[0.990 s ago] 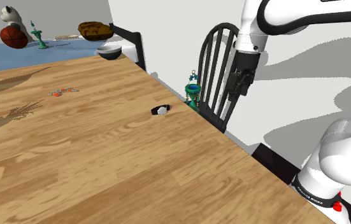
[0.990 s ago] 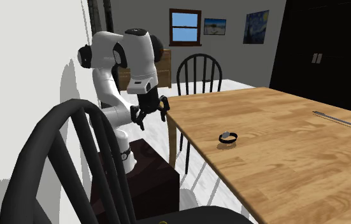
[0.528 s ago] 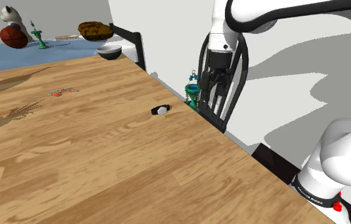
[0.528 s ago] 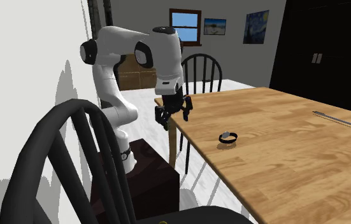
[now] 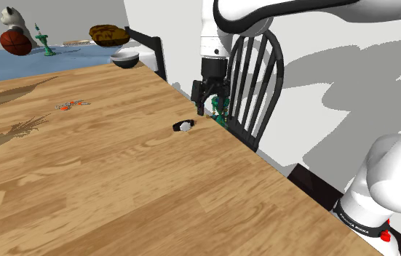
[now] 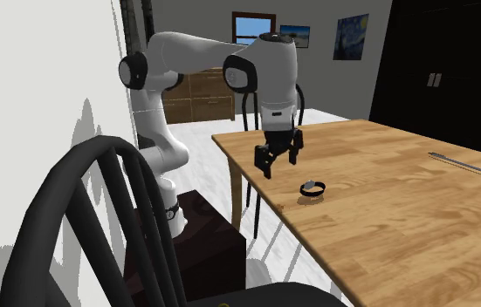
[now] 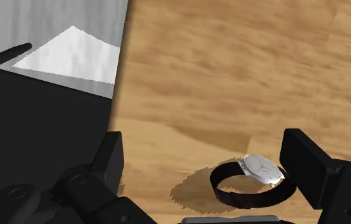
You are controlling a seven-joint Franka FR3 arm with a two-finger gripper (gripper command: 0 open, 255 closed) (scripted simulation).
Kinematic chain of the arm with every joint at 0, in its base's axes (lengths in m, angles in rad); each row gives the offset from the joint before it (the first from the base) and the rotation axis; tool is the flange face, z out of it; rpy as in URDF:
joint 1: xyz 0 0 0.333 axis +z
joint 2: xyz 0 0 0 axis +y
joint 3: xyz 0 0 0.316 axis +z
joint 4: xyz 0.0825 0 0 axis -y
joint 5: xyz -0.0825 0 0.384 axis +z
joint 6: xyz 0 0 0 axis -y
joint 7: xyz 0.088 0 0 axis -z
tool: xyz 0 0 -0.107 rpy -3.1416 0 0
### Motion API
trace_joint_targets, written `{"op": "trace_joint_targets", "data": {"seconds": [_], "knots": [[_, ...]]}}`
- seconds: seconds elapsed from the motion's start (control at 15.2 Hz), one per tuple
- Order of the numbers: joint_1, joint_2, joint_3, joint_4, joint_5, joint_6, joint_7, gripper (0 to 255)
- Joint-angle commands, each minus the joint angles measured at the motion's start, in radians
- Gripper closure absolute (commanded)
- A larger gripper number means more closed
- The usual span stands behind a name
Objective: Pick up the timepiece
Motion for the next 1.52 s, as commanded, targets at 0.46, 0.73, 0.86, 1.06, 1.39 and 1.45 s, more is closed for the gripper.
{"op": "trace_joint_targets", "data": {"seconds": [0.46, 0.73, 0.86, 1.06, 1.39, 1.45], "knots": [[0.067, 0.352, 0.070, 0.420, -0.035, -0.056, 0.144, 0], [0.068, 0.349, 0.069, 0.378, -0.033, -0.017, 0.135, 0], [0.068, 0.347, 0.069, 0.348, -0.031, 0.010, 0.128, 0], [0.068, 0.345, 0.069, 0.311, -0.029, 0.044, 0.120, 0], [0.068, 0.345, 0.069, 0.312, -0.029, 0.043, 0.121, 255], [0.068, 0.345, 0.069, 0.312, -0.029, 0.043, 0.121, 255]]}}
